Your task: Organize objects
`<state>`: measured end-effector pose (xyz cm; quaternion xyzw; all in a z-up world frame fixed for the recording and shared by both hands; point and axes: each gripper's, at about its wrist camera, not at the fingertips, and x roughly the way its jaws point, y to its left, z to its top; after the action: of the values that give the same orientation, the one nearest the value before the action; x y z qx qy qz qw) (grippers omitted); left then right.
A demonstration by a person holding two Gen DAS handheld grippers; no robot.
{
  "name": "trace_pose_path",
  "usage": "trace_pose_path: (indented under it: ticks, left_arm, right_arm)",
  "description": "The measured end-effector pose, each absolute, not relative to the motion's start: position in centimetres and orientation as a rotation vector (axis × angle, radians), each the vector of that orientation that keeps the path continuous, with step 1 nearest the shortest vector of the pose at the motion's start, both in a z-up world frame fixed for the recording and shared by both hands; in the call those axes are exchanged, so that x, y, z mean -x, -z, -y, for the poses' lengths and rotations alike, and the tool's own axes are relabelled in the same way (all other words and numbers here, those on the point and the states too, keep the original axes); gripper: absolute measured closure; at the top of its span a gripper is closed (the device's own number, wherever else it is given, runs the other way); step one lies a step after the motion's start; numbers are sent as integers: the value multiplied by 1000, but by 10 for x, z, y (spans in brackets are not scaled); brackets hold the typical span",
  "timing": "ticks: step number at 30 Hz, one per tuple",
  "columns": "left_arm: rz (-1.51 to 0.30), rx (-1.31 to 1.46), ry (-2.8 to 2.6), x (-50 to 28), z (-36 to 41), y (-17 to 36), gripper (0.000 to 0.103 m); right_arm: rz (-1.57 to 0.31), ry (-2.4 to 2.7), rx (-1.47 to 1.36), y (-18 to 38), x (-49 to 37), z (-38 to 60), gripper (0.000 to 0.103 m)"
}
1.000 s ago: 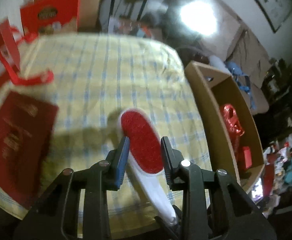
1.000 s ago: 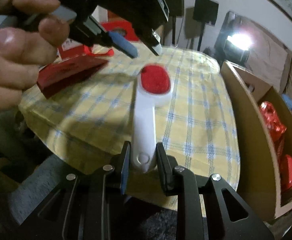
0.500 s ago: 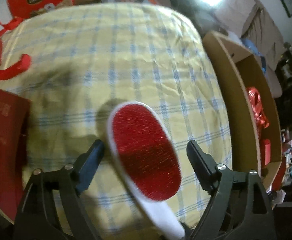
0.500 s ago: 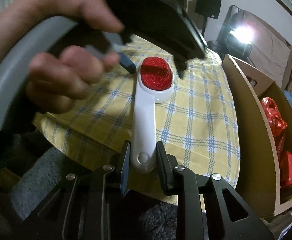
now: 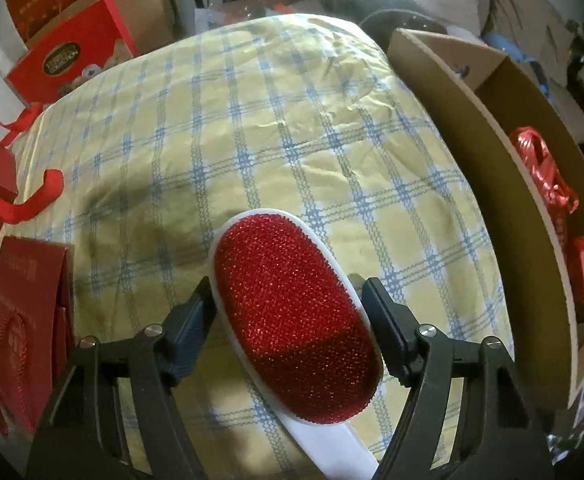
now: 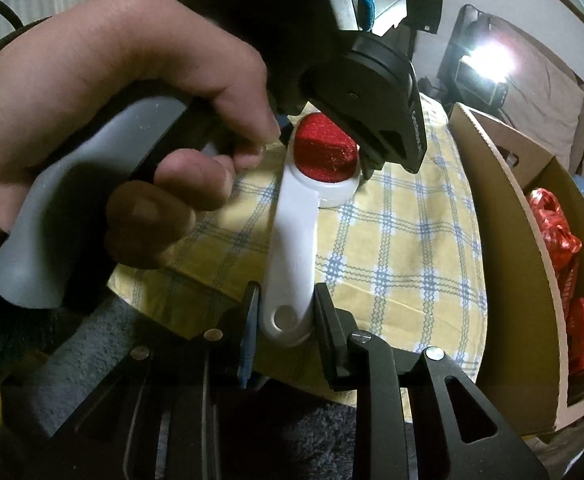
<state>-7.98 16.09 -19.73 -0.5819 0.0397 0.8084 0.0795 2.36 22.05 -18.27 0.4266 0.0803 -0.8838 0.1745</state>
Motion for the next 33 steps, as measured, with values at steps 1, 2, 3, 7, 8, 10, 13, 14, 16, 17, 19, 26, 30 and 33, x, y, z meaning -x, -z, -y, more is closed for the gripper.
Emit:
trace_pose_path:
  ticks: [1,2,3,7,8,10,13,14,16,17,19,26,30,33]
  left_arm:
    - [-81,1738,-2410,80,-159,196,34]
    - [-53,1735,-2401,80,-156,194,35]
    - [-43,1731,-2399,80,-155,191,35]
    - [-12,1665,-2409,73,-150,171,36]
    - [-4,1652,-2413,72,-151,166,37]
    - [20,1612,-2428,67,-148,154,37]
    - [41,1565,-2446,59,-146,141,38]
    - [46,1549,-2450,58,-146,136,38]
    - [62,1510,-2458,54,-146,126,38]
    - [67,1489,-2461,53,-147,120,39]
    - [72,1448,-2468,50,-150,110,39]
    - [-7,1287,-2525,31,-162,78,40]
    - [0,1233,-2528,23,-163,65,40]
    - [2,1172,-2543,13,-163,52,40]
  right_arm:
    - [-225,2505,-1211,183,-23,-221,77]
    - [-220,2504,-1215,183,-22,-222,77]
    - [-218,2503,-1219,182,-21,-223,77]
    - [-200,2505,-1234,182,-15,-225,77]
    - [-195,2507,-1238,182,-13,-226,77]
    - [-190,2519,-1239,181,-10,-227,78]
    - [-186,2538,-1241,180,-6,-229,78]
    - [-185,2549,-1242,179,-4,-230,78]
    - [-195,2571,-1239,177,2,-230,78]
    - [-201,2583,-1233,176,-4,-230,78]
    - [-211,2608,-1216,173,-4,-229,78]
    - [-226,2665,-1172,158,-8,-235,79]
    - [-230,2696,-1155,149,-19,-241,79]
    - [-233,2716,-1137,137,-40,-240,79]
